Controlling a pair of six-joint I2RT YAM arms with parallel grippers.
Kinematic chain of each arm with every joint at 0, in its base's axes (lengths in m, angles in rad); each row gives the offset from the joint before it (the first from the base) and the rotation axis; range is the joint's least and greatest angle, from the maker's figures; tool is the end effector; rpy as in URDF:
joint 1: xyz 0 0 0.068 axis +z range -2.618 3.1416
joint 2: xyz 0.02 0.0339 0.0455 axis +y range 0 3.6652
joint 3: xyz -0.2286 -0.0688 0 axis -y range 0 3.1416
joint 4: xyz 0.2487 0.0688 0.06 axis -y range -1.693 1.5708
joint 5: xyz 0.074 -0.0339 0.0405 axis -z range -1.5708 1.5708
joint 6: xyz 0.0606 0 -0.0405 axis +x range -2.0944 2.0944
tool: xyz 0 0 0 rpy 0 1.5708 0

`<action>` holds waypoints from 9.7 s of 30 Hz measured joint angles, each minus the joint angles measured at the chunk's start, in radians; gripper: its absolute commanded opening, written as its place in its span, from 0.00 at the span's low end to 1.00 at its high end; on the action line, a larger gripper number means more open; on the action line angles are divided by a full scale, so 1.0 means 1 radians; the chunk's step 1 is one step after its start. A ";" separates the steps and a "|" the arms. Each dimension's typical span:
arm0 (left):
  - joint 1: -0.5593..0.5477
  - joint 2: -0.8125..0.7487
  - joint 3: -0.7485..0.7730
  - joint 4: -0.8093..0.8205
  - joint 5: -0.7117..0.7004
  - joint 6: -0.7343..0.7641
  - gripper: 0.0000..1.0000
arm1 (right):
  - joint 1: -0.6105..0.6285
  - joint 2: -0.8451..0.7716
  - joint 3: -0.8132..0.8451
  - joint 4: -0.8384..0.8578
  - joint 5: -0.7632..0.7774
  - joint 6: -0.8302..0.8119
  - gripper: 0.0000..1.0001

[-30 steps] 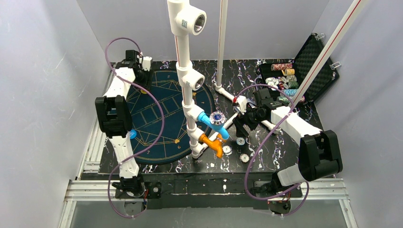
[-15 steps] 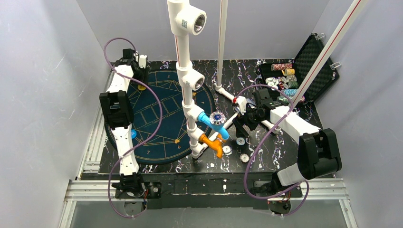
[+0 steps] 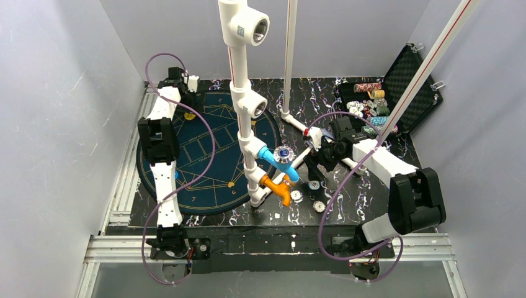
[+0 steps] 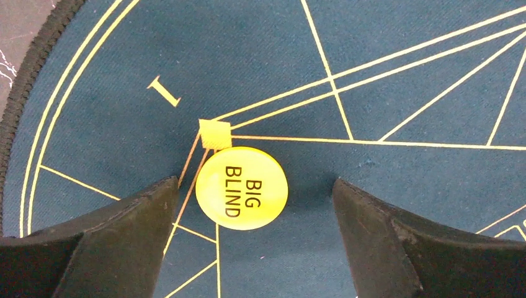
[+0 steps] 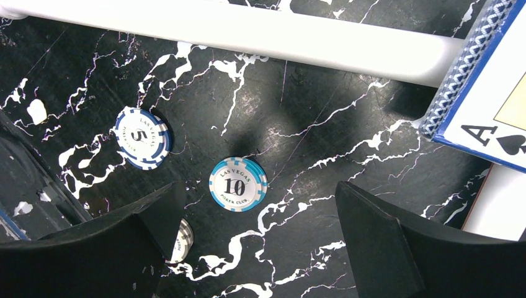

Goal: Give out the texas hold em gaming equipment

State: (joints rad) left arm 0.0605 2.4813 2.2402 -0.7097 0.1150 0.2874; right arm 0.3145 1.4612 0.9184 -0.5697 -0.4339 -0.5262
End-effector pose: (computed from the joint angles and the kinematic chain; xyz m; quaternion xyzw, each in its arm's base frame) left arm 0.5338 0.0254 0.1434 0.1251 0.9427 -0.0012 0.3094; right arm 0.2736 0.1158 0.1480 -0.4327 0.8483 0.1850 0.2427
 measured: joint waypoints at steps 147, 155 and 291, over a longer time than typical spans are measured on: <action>0.108 -0.882 -0.902 0.154 0.294 -0.415 0.98 | 0.525 1.003 1.134 0.311 0.090 0.137 0.96; 0.114 -0.882 -0.897 0.151 0.294 -0.402 0.98 | 0.529 0.984 1.128 0.315 0.098 0.150 0.98; 0.114 -0.882 -0.908 0.163 0.298 -0.400 0.98 | 0.288 0.147 0.274 -0.086 0.315 0.034 0.35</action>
State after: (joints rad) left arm 0.1749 1.5990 1.3319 -0.5472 0.4126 -0.1123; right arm 0.6022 1.6081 1.1919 -0.6556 -0.1184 -0.4923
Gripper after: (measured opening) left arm 0.982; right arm 0.482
